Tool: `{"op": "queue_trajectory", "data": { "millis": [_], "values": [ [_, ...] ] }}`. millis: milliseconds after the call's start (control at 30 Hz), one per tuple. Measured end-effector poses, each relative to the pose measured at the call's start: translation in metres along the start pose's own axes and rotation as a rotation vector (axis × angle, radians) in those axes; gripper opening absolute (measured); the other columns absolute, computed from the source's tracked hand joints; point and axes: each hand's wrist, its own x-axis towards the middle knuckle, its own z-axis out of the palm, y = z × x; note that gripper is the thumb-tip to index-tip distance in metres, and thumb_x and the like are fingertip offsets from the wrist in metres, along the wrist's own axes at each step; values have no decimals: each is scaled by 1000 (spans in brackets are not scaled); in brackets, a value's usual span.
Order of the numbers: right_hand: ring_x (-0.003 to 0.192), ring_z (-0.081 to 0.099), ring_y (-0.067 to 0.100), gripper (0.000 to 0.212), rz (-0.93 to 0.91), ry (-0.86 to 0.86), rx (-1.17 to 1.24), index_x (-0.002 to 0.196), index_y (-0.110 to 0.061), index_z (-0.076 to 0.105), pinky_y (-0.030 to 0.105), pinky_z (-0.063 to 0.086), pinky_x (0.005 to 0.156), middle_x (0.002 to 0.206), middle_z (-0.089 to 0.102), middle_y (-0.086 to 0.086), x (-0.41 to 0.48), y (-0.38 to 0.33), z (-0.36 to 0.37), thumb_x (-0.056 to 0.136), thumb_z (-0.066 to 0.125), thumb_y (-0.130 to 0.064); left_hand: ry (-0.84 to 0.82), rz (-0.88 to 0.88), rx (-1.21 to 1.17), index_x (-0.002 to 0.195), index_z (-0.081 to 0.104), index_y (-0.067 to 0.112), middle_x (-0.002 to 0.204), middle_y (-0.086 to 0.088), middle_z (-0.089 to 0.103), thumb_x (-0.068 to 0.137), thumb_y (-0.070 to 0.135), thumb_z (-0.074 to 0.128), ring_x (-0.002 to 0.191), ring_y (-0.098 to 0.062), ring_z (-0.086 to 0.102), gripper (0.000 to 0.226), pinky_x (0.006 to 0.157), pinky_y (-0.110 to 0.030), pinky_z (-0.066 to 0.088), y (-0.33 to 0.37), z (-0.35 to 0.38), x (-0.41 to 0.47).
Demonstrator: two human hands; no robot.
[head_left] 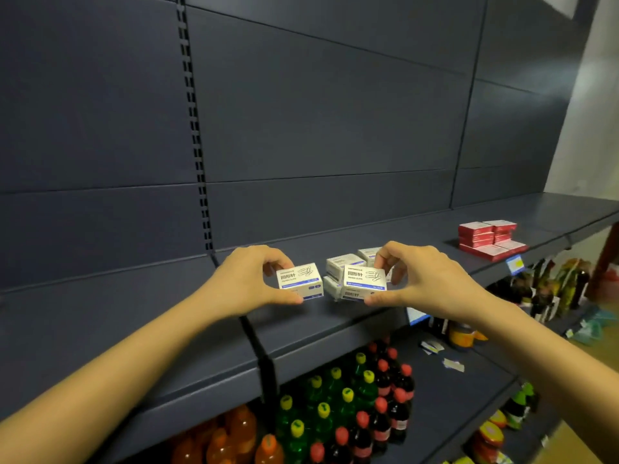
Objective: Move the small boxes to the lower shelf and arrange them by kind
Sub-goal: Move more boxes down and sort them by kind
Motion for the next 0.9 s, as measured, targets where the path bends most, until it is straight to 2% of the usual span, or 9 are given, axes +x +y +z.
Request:
{"op": "queue_trajectory", "data": {
  "millis": [133, 267, 367, 467, 633, 800, 900],
  "values": [
    [82, 60, 6, 45, -29, -39, 8, 91, -32, 52, 26, 44, 63, 83, 58, -23, -1, 51, -6, 61, 74, -58, 10, -70, 23, 94, 64, 31, 98, 10, 62, 61, 41, 80, 88, -9, 56, 38, 83, -36, 49, 29, 45, 11],
    [83, 61, 8, 45, -34, -88, 42, 90, -34, 51, 30, 48, 67, 87, 63, -18, 6, 90, -5, 60, 75, -58, 38, -158, 65, 103, 64, 29, 102, 9, 57, 62, 45, 78, 94, -12, 53, 46, 87, -40, 47, 47, 78, 19],
    [81, 61, 5, 44, -53, -104, 83, 88, -34, 52, 26, 45, 63, 87, 64, -18, 12, 108, -1, 60, 74, -60, 78, -213, 74, 105, 63, 25, 105, 6, 59, 63, 45, 78, 97, -12, 54, 49, 89, -39, 47, 53, 92, 23],
    [76, 61, 1, 42, -84, -108, 106, 87, -34, 53, 21, 40, 57, 86, 64, -20, 19, 118, 4, 62, 72, -61, 147, -247, 75, 101, 62, 23, 104, 5, 62, 61, 43, 80, 92, -11, 54, 48, 86, -37, 49, 56, 98, 26],
    [73, 60, -1, 39, -104, -112, 180, 87, -36, 55, 19, 39, 57, 85, 64, -23, 28, 122, 14, 62, 71, -61, 252, -272, 130, 98, 57, 26, 97, 12, 58, 61, 47, 78, 85, -5, 48, 47, 77, -27, 45, 58, 106, 22],
    [70, 55, -3, 36, -130, -97, 146, 97, -37, 60, 18, 35, 56, 78, 56, -25, 34, 117, 21, 68, 71, -56, 312, -221, 223, 101, 52, 29, 98, 20, 48, 70, 56, 65, 83, 2, 44, 43, 68, -18, 36, 65, 105, 8],
    [82, 57, 6, 35, -133, -46, 119, 103, -38, 60, 26, 38, 65, 91, 59, -20, 34, 112, 20, 72, 69, -53, 338, -203, 306, 102, 54, 25, 105, 14, 54, 81, 55, 53, 91, -3, 47, 38, 76, -22, 39, 66, 91, -5]
  ]
}}
